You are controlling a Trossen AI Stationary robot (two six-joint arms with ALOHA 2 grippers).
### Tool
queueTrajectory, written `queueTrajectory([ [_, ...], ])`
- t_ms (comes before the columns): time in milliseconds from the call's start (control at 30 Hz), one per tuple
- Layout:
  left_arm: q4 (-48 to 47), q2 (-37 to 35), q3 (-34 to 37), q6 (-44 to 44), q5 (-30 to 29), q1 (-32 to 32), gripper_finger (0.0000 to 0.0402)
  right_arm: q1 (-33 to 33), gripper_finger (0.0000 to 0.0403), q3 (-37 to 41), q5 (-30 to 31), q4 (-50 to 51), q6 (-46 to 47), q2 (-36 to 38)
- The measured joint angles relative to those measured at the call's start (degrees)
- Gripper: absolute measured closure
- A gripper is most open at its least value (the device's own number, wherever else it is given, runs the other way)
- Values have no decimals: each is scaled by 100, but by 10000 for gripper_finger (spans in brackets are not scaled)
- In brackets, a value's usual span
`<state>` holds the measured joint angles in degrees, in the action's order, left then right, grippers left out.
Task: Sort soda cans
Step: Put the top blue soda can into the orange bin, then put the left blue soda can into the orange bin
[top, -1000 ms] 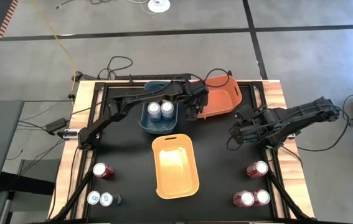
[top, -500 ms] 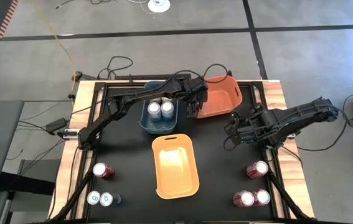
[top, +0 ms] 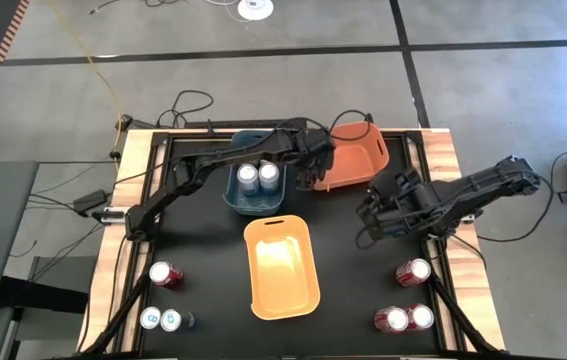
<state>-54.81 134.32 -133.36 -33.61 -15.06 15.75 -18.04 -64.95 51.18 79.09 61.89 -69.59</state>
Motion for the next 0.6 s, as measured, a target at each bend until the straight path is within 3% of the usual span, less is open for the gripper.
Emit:
queueTrajectory([
  [600, -177, -163, -164, -192, -144, 17, 65, 247, 112, 0, -2, 251, -83, 2],
])
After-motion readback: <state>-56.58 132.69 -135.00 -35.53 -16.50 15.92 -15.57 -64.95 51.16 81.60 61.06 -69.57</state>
